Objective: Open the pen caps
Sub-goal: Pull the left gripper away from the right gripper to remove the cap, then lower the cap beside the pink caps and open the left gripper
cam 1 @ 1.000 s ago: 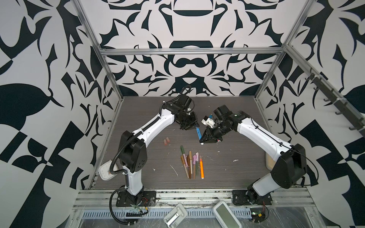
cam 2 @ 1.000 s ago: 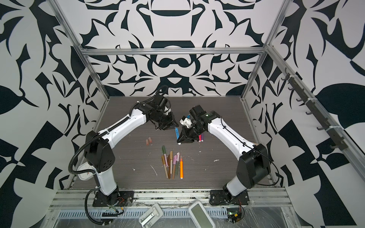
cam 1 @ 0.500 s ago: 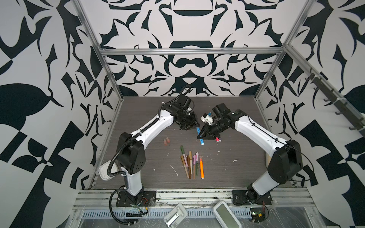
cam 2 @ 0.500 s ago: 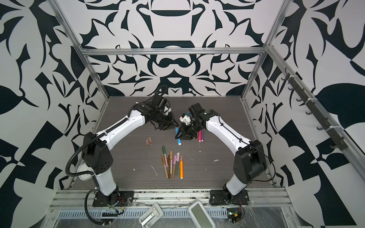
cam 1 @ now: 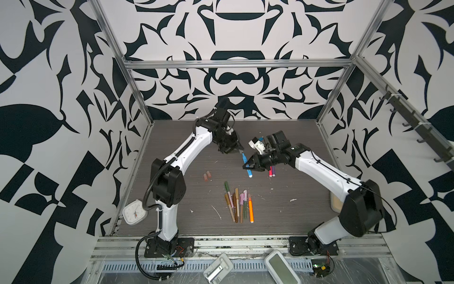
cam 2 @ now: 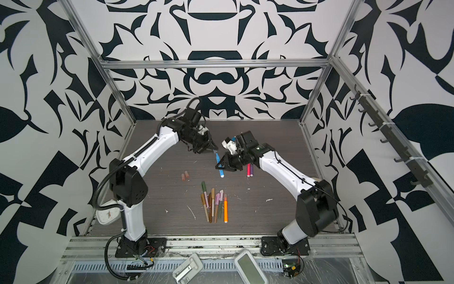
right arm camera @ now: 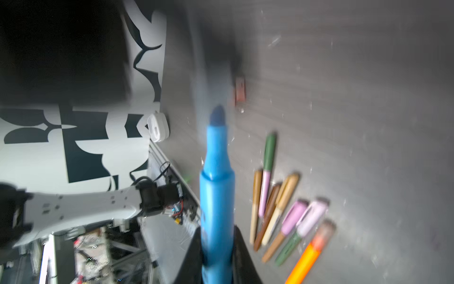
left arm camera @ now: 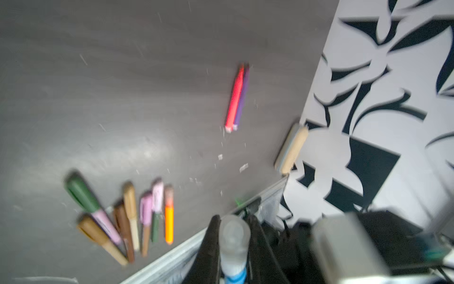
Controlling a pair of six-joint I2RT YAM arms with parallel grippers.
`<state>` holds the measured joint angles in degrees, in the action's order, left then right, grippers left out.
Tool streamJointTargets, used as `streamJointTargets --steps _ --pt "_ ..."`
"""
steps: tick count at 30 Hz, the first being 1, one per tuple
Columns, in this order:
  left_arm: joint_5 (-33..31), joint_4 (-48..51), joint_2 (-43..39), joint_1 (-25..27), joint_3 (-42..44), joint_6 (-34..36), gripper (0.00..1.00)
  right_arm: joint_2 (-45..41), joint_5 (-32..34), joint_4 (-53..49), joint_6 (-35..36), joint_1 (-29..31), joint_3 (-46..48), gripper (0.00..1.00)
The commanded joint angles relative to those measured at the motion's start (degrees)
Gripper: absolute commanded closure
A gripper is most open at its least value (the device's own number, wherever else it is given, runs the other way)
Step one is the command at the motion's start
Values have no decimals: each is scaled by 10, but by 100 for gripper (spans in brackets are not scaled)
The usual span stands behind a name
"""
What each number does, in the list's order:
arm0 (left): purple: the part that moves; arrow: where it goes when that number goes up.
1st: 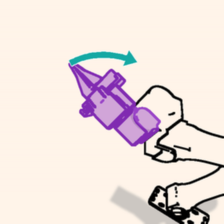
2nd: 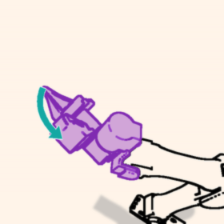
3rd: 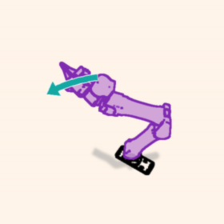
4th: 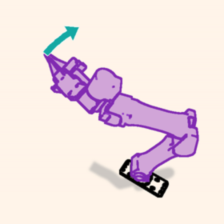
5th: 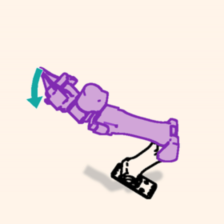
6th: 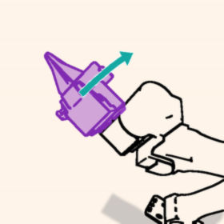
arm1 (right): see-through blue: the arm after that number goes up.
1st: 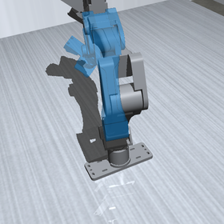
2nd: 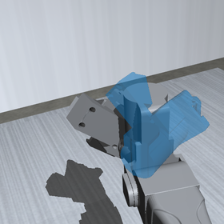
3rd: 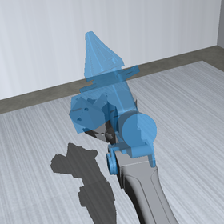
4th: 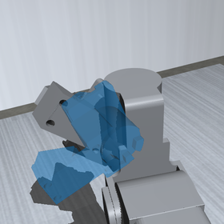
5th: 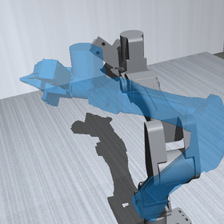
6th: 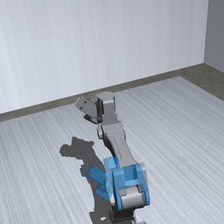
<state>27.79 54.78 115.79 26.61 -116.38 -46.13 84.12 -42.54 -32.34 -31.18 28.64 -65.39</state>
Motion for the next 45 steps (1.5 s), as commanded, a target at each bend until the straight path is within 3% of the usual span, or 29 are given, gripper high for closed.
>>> streamJointTargets --steps 1,4,6,11,14,23,35,45 --pt "-89 72 67 -123 -153 38 100 -70 13 -93 -37 6 101 100" --pt "-90 155 140 -125 -282 60 100 -108 20 -81 -51 3 129 100" --pt "-94 171 140 -117 -264 73 100 -103 21 -84 -46 2 120 100" --pt "-164 86 13 -107 21 95 100 -64 42 -110 -12 -14 71 100" --pt "-209 89 -31 -112 134 106 100 -45 60 -137 17 -29 38 100" --pt "-237 62 -75 -116 318 126 100 5 56 -165 52 -64 -8 100" --pt "-222 21 -61 -115 391 120 100 17 53 -177 68 -67 -23 100" --pt "-206 8 -35 -92 383 114 94 15 55 -179 68 -68 -19 100"
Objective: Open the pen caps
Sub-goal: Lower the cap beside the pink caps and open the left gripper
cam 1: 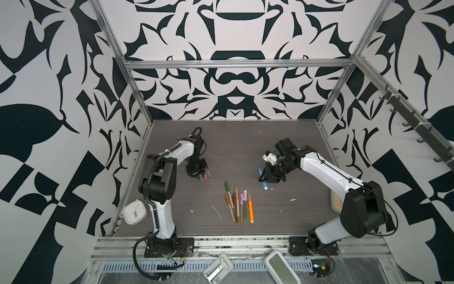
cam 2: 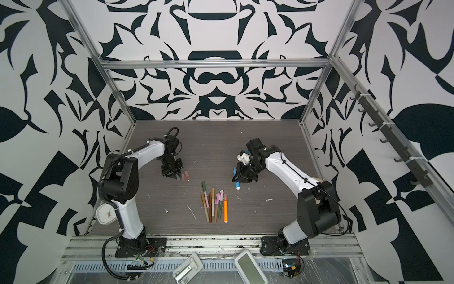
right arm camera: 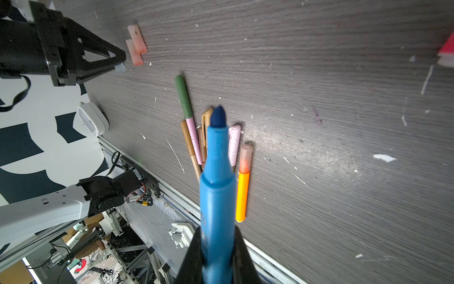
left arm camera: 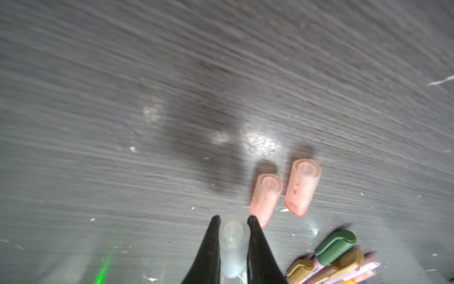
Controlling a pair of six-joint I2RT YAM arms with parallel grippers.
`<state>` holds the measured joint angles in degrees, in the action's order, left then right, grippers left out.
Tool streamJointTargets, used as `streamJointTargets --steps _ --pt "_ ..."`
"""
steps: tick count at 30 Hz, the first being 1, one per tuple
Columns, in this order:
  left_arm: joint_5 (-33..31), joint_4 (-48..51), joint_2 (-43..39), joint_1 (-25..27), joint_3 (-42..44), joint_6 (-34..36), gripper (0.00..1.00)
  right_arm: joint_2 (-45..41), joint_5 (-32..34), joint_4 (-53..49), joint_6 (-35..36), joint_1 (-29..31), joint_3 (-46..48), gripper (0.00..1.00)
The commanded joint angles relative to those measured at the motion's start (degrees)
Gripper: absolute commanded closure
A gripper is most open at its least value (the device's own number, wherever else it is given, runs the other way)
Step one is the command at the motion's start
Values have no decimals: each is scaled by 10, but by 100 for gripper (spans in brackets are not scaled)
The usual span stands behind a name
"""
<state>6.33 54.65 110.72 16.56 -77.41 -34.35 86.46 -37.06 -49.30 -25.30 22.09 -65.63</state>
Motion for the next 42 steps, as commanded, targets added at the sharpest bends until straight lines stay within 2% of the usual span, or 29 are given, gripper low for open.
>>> streamJointTargets --steps 1,11,14,18,23,27,30,40,42 --pt "8 9 18 12 -9 -5 93 -9 1 -10 10 -3 -16 100" --pt "10 7 33 24 -15 -11 92 -18 3 -10 8 -4 -8 100" --pt "8 6 31 24 -15 -12 84 -18 3 -10 9 -4 -7 100" --pt "-3 5 25 27 -13 -18 68 -19 3 -10 8 -4 -8 100" --pt "-7 5 20 27 -13 -21 58 -20 3 -10 9 -5 -7 100" --pt "-4 5 17 27 -14 -24 59 -22 5 -10 7 -4 -7 100" --pt "7 -4 6 27 -10 -32 65 -24 8 -9 7 -4 -9 100" --pt "35 -30 -31 27 12 -68 68 -24 12 -11 7 -6 -17 100" --pt "40 -33 -37 26 16 -72 72 -23 12 -11 8 -7 -17 100"
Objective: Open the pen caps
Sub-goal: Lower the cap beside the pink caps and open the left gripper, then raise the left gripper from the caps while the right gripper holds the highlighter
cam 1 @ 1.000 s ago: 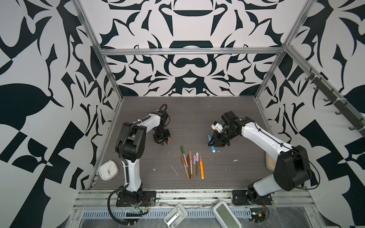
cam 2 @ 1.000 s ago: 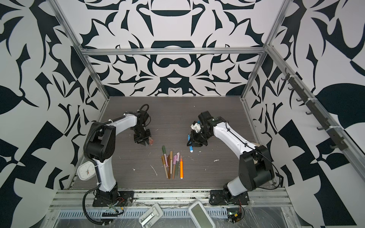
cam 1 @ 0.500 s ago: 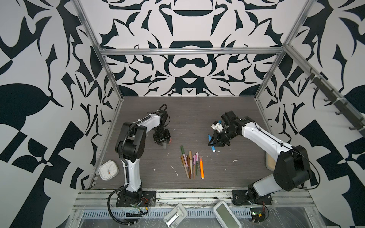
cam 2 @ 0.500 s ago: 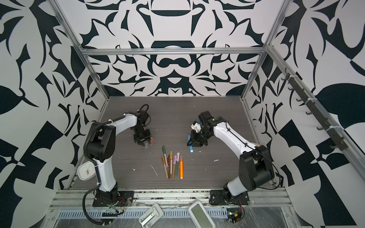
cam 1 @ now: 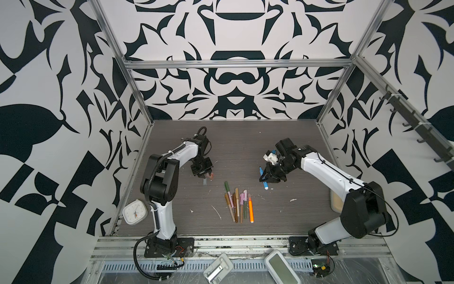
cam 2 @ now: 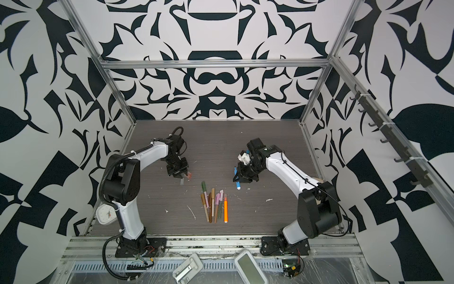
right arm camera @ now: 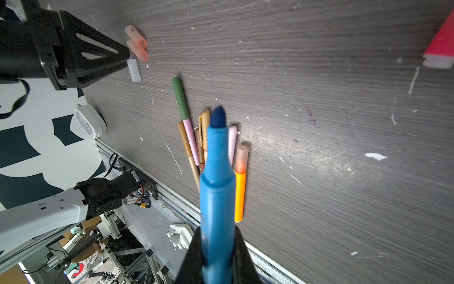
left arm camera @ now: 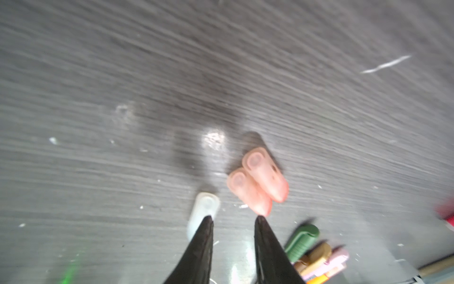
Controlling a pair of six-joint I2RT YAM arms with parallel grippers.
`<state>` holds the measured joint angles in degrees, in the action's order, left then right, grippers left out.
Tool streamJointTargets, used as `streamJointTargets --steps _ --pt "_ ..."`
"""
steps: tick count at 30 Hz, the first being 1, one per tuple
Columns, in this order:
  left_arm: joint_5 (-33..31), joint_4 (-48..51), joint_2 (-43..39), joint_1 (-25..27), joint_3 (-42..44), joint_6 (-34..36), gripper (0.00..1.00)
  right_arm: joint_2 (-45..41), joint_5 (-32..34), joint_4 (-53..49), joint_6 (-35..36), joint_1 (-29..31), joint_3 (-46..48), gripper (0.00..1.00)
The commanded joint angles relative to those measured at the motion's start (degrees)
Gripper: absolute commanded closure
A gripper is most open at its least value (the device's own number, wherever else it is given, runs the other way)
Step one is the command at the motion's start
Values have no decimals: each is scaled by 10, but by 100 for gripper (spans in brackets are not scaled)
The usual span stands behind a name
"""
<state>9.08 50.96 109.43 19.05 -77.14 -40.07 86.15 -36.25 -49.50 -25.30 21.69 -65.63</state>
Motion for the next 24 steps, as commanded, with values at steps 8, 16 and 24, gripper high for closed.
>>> streamJointTargets --steps 8,16,24 --pt "-8 21 -66 2 54 -16 100 -19 11 -19 19 -9 -27 100" --pt "-25 35 -93 2 99 -11 100 -15 5 -17 21 -12 -23 100" --pt "-26 25 -53 2 90 -11 100 1 3 -25 29 -13 -42 100"
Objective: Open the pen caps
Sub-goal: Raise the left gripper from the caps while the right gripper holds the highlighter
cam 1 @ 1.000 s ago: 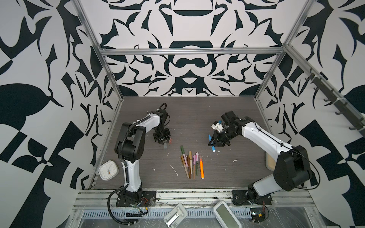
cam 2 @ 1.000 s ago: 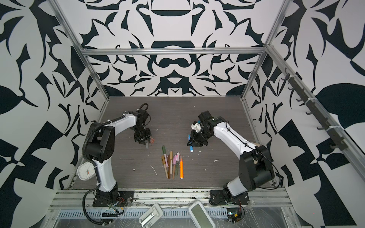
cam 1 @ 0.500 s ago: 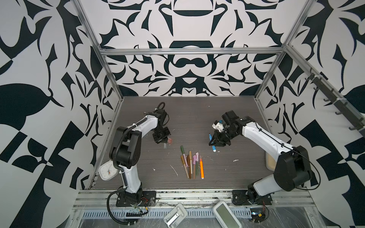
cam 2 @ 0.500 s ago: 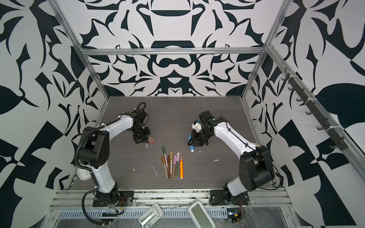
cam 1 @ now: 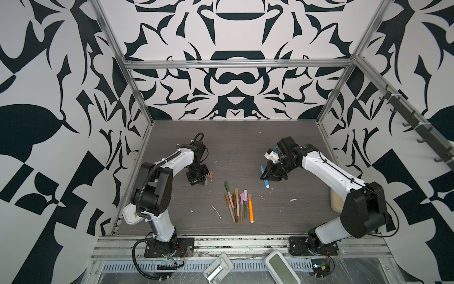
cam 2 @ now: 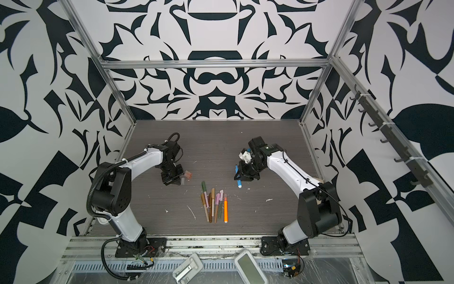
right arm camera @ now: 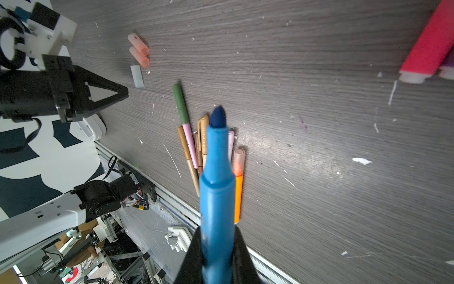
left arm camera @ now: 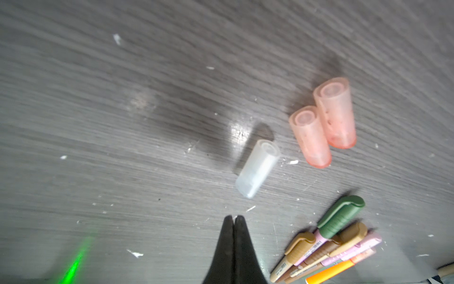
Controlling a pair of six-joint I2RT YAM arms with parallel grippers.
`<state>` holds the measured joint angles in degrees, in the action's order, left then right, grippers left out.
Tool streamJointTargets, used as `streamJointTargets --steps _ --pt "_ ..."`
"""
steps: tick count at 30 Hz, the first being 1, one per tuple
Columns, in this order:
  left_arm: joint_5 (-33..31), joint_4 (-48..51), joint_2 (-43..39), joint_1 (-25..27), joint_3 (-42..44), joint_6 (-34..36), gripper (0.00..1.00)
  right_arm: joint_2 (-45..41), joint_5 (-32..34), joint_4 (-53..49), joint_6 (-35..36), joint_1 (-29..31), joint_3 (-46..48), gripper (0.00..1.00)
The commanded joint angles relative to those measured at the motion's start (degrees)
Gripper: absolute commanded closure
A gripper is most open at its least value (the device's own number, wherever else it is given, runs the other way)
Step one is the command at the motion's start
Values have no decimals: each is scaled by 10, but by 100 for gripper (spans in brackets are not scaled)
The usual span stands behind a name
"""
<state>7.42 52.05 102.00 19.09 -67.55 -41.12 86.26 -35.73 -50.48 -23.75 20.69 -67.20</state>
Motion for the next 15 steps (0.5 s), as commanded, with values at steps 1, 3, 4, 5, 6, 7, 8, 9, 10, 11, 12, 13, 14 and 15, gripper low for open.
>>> streamJointTargets --steps 1,3,4,5,6,7,8,9,10,11,12,13,14,15 --pt "-13 13 27 1 -8 0 100 0 -1 -16 15 -3 -28 100" --pt "-24 15 37 1 -12 0 100 -1 -1 -19 17 -4 -28 100" --pt "-26 15 42 1 -13 1 100 -1 0 -20 18 -4 -29 100" --pt "-27 15 47 1 -15 2 100 -1 0 -21 19 -4 -29 100" --pt "-27 15 53 1 -18 2 100 -1 0 -22 18 -5 -29 100" --pt "-26 14 58 1 -20 3 100 -1 0 -22 19 -5 -29 100" --pt "-25 12 62 1 -23 3 100 -1 0 -23 19 -6 -29 100" --pt "-23 11 64 1 -25 3 100 -1 0 -23 20 -5 -30 100" --pt "-22 11 67 1 -27 3 100 -1 0 -23 20 -6 -30 100" --pt "-21 10 69 1 -30 2 100 -1 0 -25 21 -6 -30 100" --pt "-21 10 72 1 -33 2 100 -1 0 -24 21 -7 -30 100" --pt "-21 11 74 1 -37 2 100 -2 0 -25 21 -7 -30 100" --pt "-21 13 77 1 -40 3 100 -1 0 -26 21 -7 -30 100" --pt "-21 13 80 1 -44 4 100 -2 0 -26 20 -8 -29 100"
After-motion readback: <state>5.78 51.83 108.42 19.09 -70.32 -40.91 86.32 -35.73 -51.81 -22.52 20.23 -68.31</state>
